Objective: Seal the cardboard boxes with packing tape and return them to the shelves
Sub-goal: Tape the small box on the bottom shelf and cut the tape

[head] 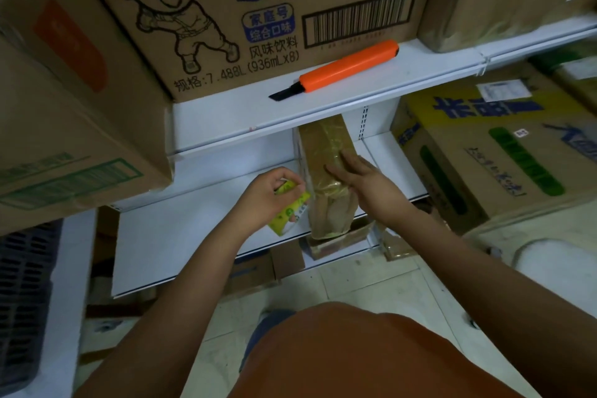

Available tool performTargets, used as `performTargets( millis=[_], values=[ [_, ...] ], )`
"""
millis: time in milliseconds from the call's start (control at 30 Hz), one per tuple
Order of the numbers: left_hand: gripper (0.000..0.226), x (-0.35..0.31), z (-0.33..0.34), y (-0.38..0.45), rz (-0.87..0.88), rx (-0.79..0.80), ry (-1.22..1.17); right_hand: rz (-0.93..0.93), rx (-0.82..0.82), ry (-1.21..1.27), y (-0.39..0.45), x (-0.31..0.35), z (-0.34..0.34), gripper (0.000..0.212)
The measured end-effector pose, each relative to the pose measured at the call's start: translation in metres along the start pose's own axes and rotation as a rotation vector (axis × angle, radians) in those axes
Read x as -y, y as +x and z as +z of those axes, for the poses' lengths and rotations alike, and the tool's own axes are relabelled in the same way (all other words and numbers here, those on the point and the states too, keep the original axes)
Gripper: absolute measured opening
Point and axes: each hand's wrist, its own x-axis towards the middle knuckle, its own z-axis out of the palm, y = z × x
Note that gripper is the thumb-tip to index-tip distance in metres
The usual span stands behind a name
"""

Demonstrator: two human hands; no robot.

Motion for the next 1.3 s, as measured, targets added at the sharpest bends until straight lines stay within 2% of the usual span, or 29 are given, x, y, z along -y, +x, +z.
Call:
performTargets(
  millis=[200, 300, 367, 433, 467, 533, 600, 667, 767, 833, 900, 967, 1067, 1167, 1300],
  values=[
    [0.01, -0.003, 0.002, 0.002, 0.005, -0.015, 0.064, -0.058, 0.027, -0.033, 0.004, -0.008, -0.003, 0.071],
    [0.011, -0.003, 0.007, 0.004, -0.008, 0.025, 0.027, -0.058, 0.036, -0.04, 0.002, -0.002, -0.008, 0.065],
    [0.011, -0.003, 0.01, 0.004, -0.005, 0.041, 0.072, -0.052, -0.066, 0.062, -0.001, 0.009, -0.016, 0.055],
    [0.012, -0.004, 0.013, 0.005, -0.011, 0.052, 0.107, -0.018, -0.199, 0.278, -0.005, 0.033, -0.024, 0.043],
    [0.014, -0.005, 0.014, 0.006, -0.022, 0.054, 0.1, 0.011, -0.219, 0.355, -0.006, 0.046, -0.028, 0.042],
    [0.016, -0.009, 0.016, 0.005, -0.057, 0.065, 0.046, 0.105, -0.135, 0.472, -0.005, 0.066, -0.029, 0.045],
    [0.016, -0.012, 0.017, 0.003, -0.069, 0.082, 0.042, 0.224, -0.091, 0.589, -0.004, 0.076, -0.026, 0.034],
    [0.014, -0.015, 0.015, -0.001, -0.065, 0.107, 0.089, 0.335, -0.118, 0.743, -0.006, 0.078, -0.027, 0.018],
    [0.016, -0.02, 0.014, -0.008, -0.045, 0.148, 0.171, 0.409, -0.157, 0.882, -0.011, 0.08, -0.031, 0.014],
    [0.029, -0.025, 0.014, -0.012, -0.009, 0.159, 0.177, 0.464, -0.177, 0.917, -0.014, 0.079, -0.032, 0.014],
    [0.057, -0.029, 0.009, -0.013, 0.049, 0.134, 0.221, 0.537, -0.232, 0.988, -0.02, 0.073, -0.038, 0.015],
    [0.072, -0.027, -0.004, -0.015, 0.111, 0.059, 0.399, 0.656, -0.355, 1.056, -0.034, 0.051, -0.05, 0.014],
    [0.059, -0.012, -0.024, -0.022, 0.177, -0.051, 0.657, 0.811, -0.494, 1.091, -0.059, 0.012, -0.064, 0.016],
    [0.05, 0.004, -0.023, -0.016, 0.223, -0.085, 0.71, 0.804, -0.461, 1.054, -0.064, 0.003, -0.057, 0.017],
    [0.05, 0.019, -0.015, -0.003, 0.275, -0.12, 0.735, 0.815, -0.506, 1.037, -0.055, 0.0, -0.049, 0.017]
  ],
)
